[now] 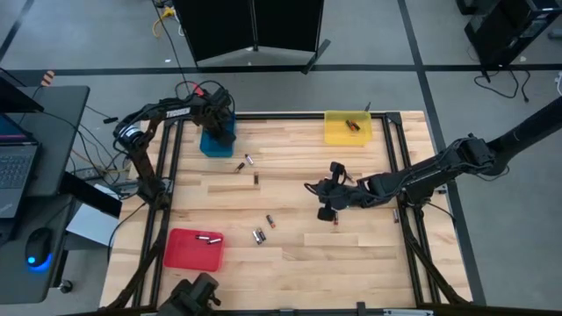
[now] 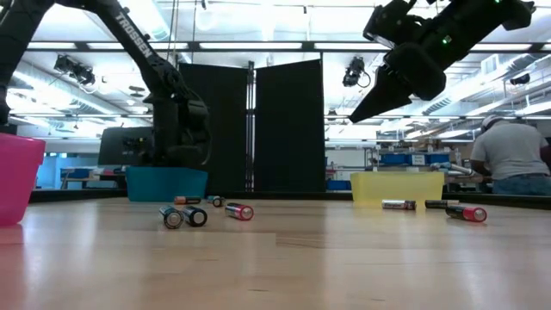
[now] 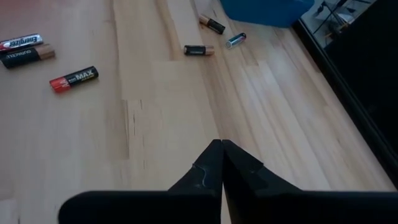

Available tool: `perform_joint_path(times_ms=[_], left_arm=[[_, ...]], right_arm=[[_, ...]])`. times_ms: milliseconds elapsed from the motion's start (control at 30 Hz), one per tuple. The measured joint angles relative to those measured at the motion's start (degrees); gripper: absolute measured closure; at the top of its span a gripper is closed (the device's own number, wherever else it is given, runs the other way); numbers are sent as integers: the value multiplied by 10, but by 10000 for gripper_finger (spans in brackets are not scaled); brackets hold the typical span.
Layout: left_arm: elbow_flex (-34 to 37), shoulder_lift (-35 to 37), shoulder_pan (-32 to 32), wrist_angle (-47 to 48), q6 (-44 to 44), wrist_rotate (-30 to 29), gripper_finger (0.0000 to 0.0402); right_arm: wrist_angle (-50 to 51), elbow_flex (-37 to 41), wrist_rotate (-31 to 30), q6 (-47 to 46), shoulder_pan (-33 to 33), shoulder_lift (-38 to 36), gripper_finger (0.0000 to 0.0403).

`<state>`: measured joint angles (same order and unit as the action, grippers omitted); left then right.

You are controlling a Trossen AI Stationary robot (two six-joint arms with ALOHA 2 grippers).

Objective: Sort batteries
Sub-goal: Put the black battery into the blue bin, then put the silver battery into the red bin

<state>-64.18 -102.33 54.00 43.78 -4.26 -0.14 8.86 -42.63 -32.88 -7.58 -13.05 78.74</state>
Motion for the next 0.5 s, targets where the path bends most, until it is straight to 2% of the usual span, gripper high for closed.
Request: perform_joint_path(times_ms=[267, 500], left_arm=[[0, -1, -2, -1, 0, 0, 294], [0, 3, -10, 2, 0, -18, 286]], right_arm=[[0, 0, 0, -19, 16, 0, 387], [-2, 0, 10, -47, 37, 0, 376]])
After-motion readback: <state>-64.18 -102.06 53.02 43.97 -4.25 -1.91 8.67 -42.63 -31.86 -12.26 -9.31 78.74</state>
